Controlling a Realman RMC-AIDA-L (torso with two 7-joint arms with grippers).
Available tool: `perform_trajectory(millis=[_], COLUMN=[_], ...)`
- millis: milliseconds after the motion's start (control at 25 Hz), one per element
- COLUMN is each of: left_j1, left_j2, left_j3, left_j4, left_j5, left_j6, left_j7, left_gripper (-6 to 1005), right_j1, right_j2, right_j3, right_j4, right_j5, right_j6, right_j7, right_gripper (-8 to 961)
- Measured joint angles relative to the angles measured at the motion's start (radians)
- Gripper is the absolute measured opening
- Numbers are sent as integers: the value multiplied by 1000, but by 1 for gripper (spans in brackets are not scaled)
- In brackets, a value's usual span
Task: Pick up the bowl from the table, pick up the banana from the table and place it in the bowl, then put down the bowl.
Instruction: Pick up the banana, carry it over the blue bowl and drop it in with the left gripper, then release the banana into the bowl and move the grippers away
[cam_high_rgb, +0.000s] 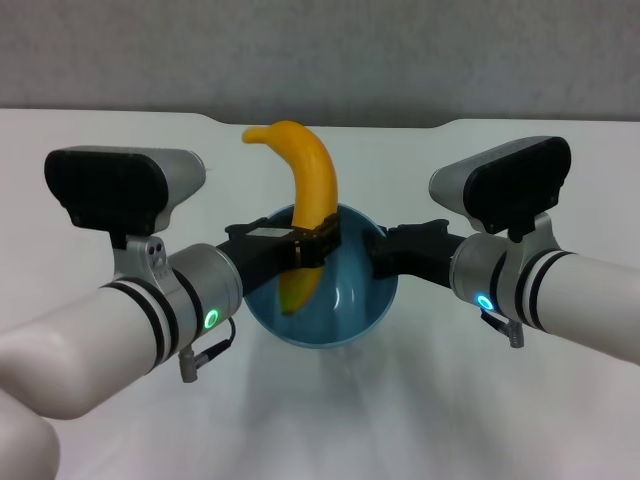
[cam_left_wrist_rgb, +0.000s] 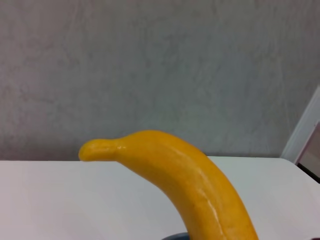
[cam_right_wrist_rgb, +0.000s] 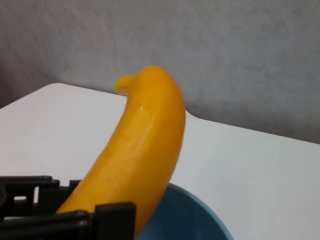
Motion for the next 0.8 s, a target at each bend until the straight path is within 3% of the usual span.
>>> perform_trajectory(millis=[240,560,800], left_j1=[2,9,42], left_j2=[1,2,3], left_j3=[5,-7,-87], left_j4=[2,7,-1], left_j5=[9,13,55], left_j6=[-6,-18,41], left_j7=[0,1,1], left_gripper=[635,858,905], right_j1=[1,-5,-8], right_j2=[0,-1,-1], right_j3=[2,6,35], right_j4=[-2,-4,2], right_j5=[-1,-2,1], right_j6=[0,-2,40], right_j7=[-1,-1,-1], right_gripper=[40,40,39])
